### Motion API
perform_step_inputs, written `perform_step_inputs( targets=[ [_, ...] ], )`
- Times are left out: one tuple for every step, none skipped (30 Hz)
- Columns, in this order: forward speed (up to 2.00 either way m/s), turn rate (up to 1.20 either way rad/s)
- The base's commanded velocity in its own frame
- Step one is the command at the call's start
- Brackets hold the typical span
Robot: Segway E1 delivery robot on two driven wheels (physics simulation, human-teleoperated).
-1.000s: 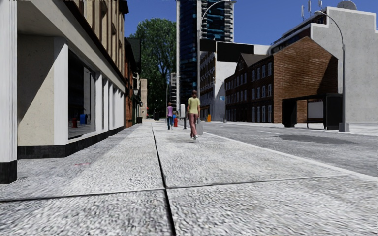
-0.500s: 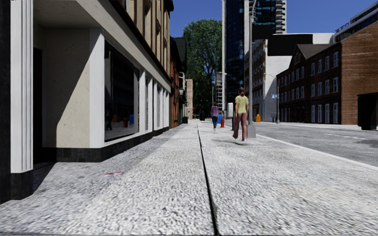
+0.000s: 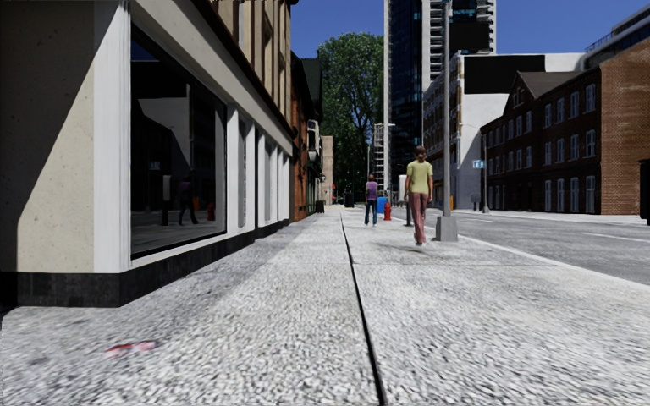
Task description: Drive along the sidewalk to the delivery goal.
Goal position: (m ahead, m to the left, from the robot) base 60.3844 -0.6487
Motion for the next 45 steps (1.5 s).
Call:
perform_step_inputs(
  targets=[
    [1.89, 0.0],
    [1.9, 0.0],
    [1.9, 0.0],
    [1.9, 0.0],
    [1.9, 0.0],
    [1.91, 0.0],
    [1.92, 0.0],
    [1.93, 0.0],
    [1.93, 0.0],
    [1.93, 0.0],
    [1.93, 0.0],
    [1.93, 0.0],
    [1.93, 0.0],
    [1.93, 0.0],
    [1.93, 0.0],
    [1.93, 0.0],
    [1.93, 0.0],
    [1.93, 0.0],
    [1.93, 0.0],
    [1.93, 0.0],
    [1.92, 0.0],
    [1.92, 0.0],
    [1.92, 0.0],
    [1.92, 0.0],
    [1.92, 0.0],
    [1.92, 0.0],
    [1.92, 0.0],
    [1.92, 0.0],
    [1.92, 0.0],
    [1.92, 0.0],
    [1.92, 0.0],
    [1.92, 0.0],
    [1.92, 0.0],
    [1.92, 0.0],
    [1.92, 0.0],
    [1.92, 0.0],
    [1.92, 0.0],
    [1.92, 0.0],
    [1.92, 0.0],
    [1.92, 0.0],
    [1.92, 0.0],
    [1.92, 0.0],
    [1.92, 0.0],
    [1.92, 0.0],
    [1.92, 0.0]
  ],
)
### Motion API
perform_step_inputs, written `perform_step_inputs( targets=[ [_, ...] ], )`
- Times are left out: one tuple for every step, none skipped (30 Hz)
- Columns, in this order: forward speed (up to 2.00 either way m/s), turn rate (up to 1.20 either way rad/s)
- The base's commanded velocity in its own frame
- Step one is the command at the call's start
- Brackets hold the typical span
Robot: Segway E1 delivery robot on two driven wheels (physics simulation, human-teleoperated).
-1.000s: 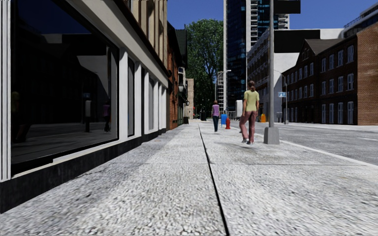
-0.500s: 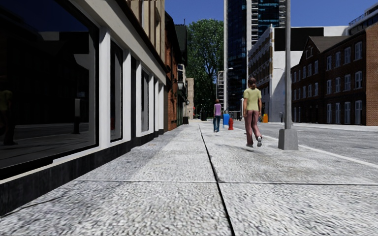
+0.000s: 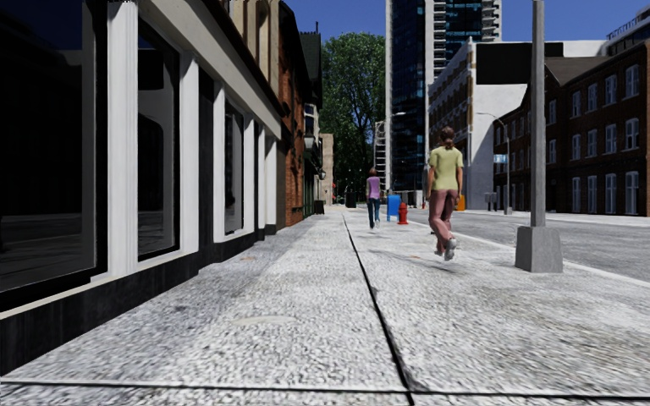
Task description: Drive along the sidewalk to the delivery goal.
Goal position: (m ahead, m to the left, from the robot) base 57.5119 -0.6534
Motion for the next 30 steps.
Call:
perform_step_inputs(
  targets=[
    [1.92, 0.0],
    [1.92, 0.0],
    [1.92, 0.0],
    [1.92, 0.0],
    [1.92, 0.0],
    [1.92, 0.0],
    [1.92, 0.0],
    [1.92, 0.0],
    [1.92, 0.0],
    [1.92, 0.0],
    [1.92, 0.0],
    [1.92, 0.0],
    [1.92, 0.0],
    [1.92, 0.0],
    [1.92, 0.0],
    [1.92, 0.0],
    [1.92, 0.0],
    [1.92, 0.0],
    [1.92, 0.0],
    [1.92, 0.0],
    [1.92, 0.0],
    [1.92, 0.0],
    [1.92, 0.0],
    [1.92, 0.0],
    [1.92, 0.0],
    [1.92, 0.0],
    [1.92, 0.0],
    [1.92, 0.0],
    [1.92, 0.0],
    [1.92, 0.0]
  ],
)
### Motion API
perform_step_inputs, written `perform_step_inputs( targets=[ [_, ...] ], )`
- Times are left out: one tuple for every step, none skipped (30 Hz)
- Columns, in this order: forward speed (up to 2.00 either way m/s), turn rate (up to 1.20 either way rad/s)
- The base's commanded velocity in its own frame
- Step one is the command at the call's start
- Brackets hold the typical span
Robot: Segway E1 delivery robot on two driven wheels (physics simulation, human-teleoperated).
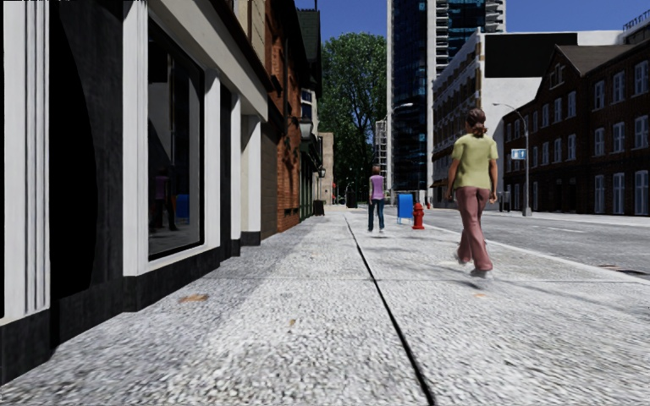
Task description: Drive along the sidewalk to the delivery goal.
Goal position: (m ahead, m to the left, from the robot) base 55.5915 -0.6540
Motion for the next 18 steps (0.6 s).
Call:
perform_step_inputs(
  targets=[
    [1.92, 0.0],
    [1.92, 0.0],
    [1.92, 0.0],
    [1.92, 0.0],
    [1.92, 0.0],
    [1.92, 0.0],
    [1.91, 0.0],
    [1.91, 0.0],
    [1.91, 0.0],
    [1.9, 0.0],
    [1.9, 0.0],
    [1.87, 0.0],
    [1.87, 0.0],
    [1.87, 0.0],
    [1.86, 0.0],
    [1.86, 0.0],
    [1.86, 0.0],
    [1.86, 0.0]
  ],
)
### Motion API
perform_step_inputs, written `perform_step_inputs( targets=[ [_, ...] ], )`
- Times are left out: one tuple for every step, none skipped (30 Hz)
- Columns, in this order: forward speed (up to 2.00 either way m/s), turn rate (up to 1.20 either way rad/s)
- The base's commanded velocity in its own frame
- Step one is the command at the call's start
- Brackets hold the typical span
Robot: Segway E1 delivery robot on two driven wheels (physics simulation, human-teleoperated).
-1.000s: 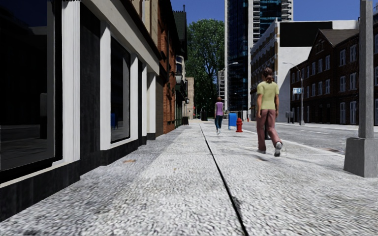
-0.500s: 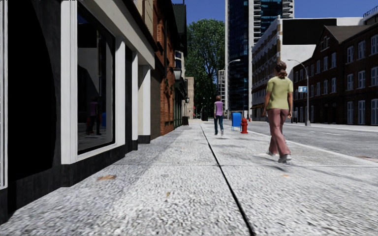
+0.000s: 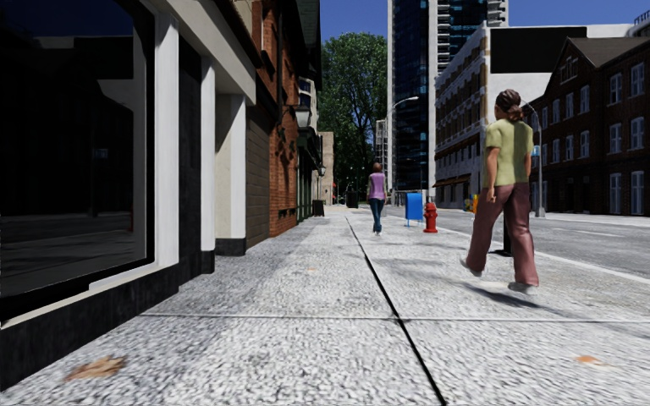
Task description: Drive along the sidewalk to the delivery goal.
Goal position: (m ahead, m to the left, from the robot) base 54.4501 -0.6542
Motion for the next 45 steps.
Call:
perform_step_inputs(
  targets=[
    [1.86, 0.0],
    [1.86, 0.0],
    [1.86, 0.0],
    [1.86, 0.0],
    [1.85, 0.0],
    [1.85, 0.0],
    [1.85, 0.0],
    [1.85, 0.0],
    [1.85, 0.0],
    [1.85, 0.0],
    [1.85, 0.0],
    [1.85, 0.0],
    [1.85, 0.0],
    [1.85, 0.0],
    [1.85, 0.0],
    [1.83, 0.0],
    [1.83, 0.0],
    [1.81, 0.0],
    [1.85, 0.0],
    [1.85, 0.0],
    [1.82, 0.0],
    [1.82, 0.0],
    [1.81, 0.0],
    [1.81, 0.0],
    [1.81, 0.0],
    [1.81, 0.0],
    [1.81, 0.0],
    [1.84, 0.0],
    [1.85, 0.0],
    [1.87, 0.0],
    [1.87, 0.0],
    [1.88, 0.0],
    [1.91, 0.0],
    [1.91, 0.07],
    [1.91, 0.07],
    [1.91, 0.12],
    [1.91, 0.14],
    [1.91, 0.14],
    [1.91, 0.15],
    [1.91, 0.15],
    [1.92, 0.15],
    [1.92, 0.15],
    [1.93, 0.16],
    [1.93, 0.17],
    [1.93, 0.17]
  ],
)
